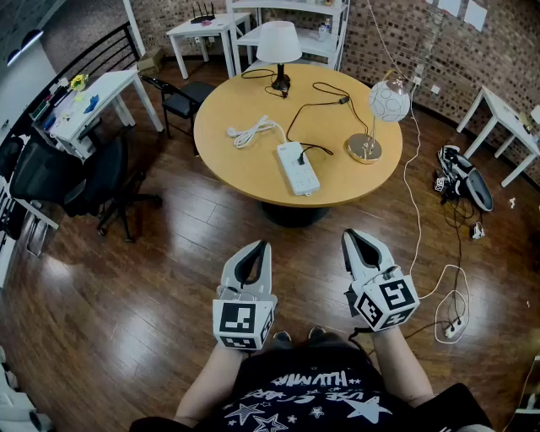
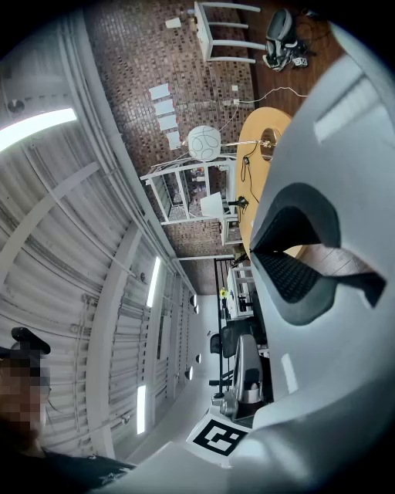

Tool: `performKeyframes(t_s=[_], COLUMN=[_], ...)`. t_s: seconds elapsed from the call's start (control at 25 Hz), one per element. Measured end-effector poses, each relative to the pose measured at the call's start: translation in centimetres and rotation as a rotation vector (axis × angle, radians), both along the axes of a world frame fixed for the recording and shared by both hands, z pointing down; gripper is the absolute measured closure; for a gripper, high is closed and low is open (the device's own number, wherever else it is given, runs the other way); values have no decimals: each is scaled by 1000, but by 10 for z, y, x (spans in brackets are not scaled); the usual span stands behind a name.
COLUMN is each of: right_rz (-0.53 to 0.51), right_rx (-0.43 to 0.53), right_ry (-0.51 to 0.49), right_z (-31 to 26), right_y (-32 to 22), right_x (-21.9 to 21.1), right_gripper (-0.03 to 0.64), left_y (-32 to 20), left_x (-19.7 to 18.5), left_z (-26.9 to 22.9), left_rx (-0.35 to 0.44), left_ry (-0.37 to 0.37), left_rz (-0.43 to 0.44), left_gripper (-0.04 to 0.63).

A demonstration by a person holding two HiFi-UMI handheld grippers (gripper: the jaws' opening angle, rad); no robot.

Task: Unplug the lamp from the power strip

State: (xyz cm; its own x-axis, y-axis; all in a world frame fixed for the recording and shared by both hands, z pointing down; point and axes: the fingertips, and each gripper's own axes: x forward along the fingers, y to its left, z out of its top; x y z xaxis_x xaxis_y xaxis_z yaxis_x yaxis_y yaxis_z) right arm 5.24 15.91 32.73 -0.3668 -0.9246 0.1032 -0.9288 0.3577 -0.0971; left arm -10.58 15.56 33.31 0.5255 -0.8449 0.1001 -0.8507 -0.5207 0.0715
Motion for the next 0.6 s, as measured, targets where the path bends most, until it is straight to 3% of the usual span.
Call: performKeyframes(t_s=[0.6], right_rz=[44], right_rx=[33], right_ry=[-30], right_z=[3], right_y=[-32], right_x=[3], right_gripper=[609], left_y=[-28], left_x=[-15], left_z=[13], left_rx=[-6], left_ry=[-24], left_rz=[-3], left_gripper=[592])
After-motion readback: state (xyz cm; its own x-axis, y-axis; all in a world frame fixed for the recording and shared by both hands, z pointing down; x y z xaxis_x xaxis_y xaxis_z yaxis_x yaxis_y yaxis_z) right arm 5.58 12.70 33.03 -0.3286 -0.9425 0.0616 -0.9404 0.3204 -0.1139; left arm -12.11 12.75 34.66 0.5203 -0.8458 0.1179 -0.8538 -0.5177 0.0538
